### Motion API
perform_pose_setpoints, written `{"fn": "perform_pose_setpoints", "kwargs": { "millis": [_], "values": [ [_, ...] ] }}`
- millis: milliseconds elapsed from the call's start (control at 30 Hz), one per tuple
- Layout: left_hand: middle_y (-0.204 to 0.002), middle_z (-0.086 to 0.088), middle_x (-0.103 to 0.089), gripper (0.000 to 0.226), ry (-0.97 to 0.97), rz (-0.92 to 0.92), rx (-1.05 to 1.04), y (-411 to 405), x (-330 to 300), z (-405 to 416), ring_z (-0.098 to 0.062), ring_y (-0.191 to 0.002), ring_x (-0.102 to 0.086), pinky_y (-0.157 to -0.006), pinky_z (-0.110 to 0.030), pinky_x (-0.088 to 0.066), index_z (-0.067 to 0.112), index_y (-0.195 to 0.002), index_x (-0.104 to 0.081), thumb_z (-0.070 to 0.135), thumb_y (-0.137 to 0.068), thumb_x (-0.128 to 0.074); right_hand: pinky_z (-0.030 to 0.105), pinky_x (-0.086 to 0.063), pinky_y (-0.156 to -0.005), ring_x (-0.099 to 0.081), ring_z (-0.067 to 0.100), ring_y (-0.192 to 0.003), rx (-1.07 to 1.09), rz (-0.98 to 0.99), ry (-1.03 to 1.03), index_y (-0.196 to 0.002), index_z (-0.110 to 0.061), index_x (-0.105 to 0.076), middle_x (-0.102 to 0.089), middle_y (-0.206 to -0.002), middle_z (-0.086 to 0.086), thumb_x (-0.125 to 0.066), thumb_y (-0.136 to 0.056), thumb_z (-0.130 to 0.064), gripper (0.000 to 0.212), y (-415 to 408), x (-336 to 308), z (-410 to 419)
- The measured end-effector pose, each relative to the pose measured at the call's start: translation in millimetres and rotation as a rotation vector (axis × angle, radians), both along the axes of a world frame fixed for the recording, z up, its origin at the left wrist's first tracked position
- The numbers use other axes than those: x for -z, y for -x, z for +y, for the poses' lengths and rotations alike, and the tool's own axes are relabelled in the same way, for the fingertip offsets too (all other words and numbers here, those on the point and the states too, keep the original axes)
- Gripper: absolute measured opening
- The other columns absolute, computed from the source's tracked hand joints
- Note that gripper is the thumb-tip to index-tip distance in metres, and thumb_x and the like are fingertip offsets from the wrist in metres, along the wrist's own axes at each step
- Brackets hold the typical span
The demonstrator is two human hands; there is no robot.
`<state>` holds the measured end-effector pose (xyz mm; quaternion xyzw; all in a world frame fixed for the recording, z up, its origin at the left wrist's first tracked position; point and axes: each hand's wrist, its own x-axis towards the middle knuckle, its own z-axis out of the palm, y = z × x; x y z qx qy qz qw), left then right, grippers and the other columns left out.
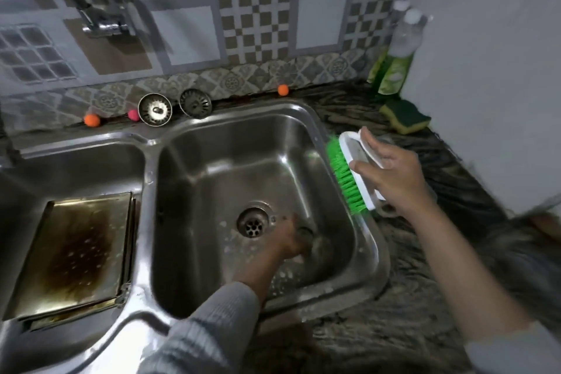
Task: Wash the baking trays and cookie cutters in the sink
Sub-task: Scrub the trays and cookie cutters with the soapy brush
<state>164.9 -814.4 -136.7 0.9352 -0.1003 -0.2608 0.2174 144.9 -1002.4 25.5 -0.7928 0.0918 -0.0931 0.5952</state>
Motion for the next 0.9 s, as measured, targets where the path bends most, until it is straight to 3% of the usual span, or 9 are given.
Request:
{"fn": "perform_pose_setpoints", "kwargs": {
  "millis": [100, 200, 300, 367, 500, 600, 733, 833, 900],
  "values": [
    [-0.134, -0.011, -0.048, 0.071, -0.223, 0.036, 0.091, -5, 28, -28, -0.036, -0.120, -0.047, -0.101, -0.041, -0.037, 0.021, -0.131, -0.048, 0.056, -0.072, -0.067, 0.004, -0.043, -0.078, -0.055, -0.018, -0.092, 0.048, -0.017, 0.054, -0.130, -0.023, -0.057, -0.056, -0.118, -0.024, -0.076, -0.076, -0.011, 0.058, -10, -5, -36],
    [-0.137, -0.017, -0.039, 0.075, -0.260, 0.067, 0.030, -2, 26, -42, -0.037, -0.126, -0.043, -0.104, -0.043, -0.038, 0.024, -0.135, -0.039, 0.042, -0.072, -0.074, -0.001, -0.038, -0.077, -0.052, -0.009, -0.108, 0.062, 0.013, 0.197, -0.130, -0.027, -0.056, -0.052, -0.126, -0.022, -0.075, -0.076, -0.016, 0.058, -18, -7, -62],
    [-0.138, -0.018, -0.035, 0.074, -0.258, 0.087, -0.027, -6, 28, -47, -0.038, -0.127, -0.043, -0.106, -0.043, -0.039, 0.024, -0.135, -0.039, 0.037, -0.073, -0.076, 0.013, -0.038, -0.082, -0.048, -0.001, -0.112, 0.038, 0.094, 0.354, -0.131, -0.036, -0.053, -0.053, -0.127, -0.016, -0.075, -0.076, -0.023, 0.060, -24, -1, -76],
    [-0.129, -0.015, -0.044, 0.068, -0.197, 0.078, -0.077, -9, 23, -46, -0.034, -0.120, -0.049, -0.101, -0.038, -0.043, 0.024, -0.130, -0.046, 0.035, -0.070, -0.075, 0.022, -0.042, -0.079, -0.051, 0.006, -0.106, 0.005, 0.161, 0.432, -0.132, -0.041, -0.051, -0.058, -0.118, -0.010, -0.074, -0.076, -0.027, 0.062, -26, 6, -79],
    [-0.105, -0.010, -0.066, 0.037, 0.065, 0.024, -0.218, -16, 15, -34, -0.031, -0.106, -0.060, -0.088, -0.033, -0.050, 0.024, -0.104, -0.062, 0.031, -0.068, -0.069, 0.034, -0.052, -0.078, -0.057, 0.020, -0.109, -0.060, 0.255, 0.547, -0.134, -0.045, -0.047, -0.061, -0.125, 0.000, -0.071, -0.077, -0.032, 0.063, -27, 25, -75],
    [-0.093, -0.007, -0.070, 0.040, 0.333, 0.019, -0.360, -21, 8, -23, -0.032, -0.093, -0.066, -0.080, -0.038, -0.055, 0.023, -0.095, -0.064, 0.039, -0.059, -0.071, 0.037, -0.054, -0.076, -0.058, 0.022, -0.109, -0.097, 0.274, 0.610, -0.135, -0.046, -0.044, -0.063, -0.123, 0.000, -0.068, -0.079, -0.033, 0.063, -25, 33, -70],
    [-0.097, -0.010, -0.062, 0.026, 0.778, 0.138, -0.610, -19, -33, -17, -0.021, -0.073, -0.061, -0.053, -0.019, -0.051, 0.017, -0.105, -0.060, 0.006, -0.083, -0.071, 0.036, -0.054, -0.072, -0.059, 0.022, -0.100, -0.059, 0.254, 0.584, -0.135, -0.045, -0.045, -0.065, -0.111, 0.001, -0.068, -0.079, -0.033, 0.062, -22, 28, -67],
    [-0.107, -0.015, -0.066, 0.028, 1.035, 0.227, -0.645, -17, -51, -10, -0.021, -0.083, -0.065, -0.071, -0.028, -0.054, 0.022, -0.108, -0.062, 0.004, -0.087, -0.065, 0.031, -0.048, -0.062, -0.060, 0.020, -0.083, -0.008, 0.181, 0.500, -0.135, -0.045, -0.046, -0.063, -0.088, -0.004, -0.069, -0.079, -0.032, 0.062, -16, 16, -64],
    [-0.107, -0.013, -0.067, 0.028, 1.154, 0.266, -0.655, -13, -60, -6, -0.024, -0.091, -0.064, -0.082, -0.036, -0.052, 0.025, -0.111, -0.063, 0.007, -0.088, -0.064, 0.023, -0.045, -0.060, -0.059, 0.013, -0.080, 0.011, 0.111, 0.415, -0.133, -0.045, -0.048, -0.064, -0.091, -0.011, -0.071, -0.079, -0.028, 0.061, -12, 8, -59]
  ]
}}
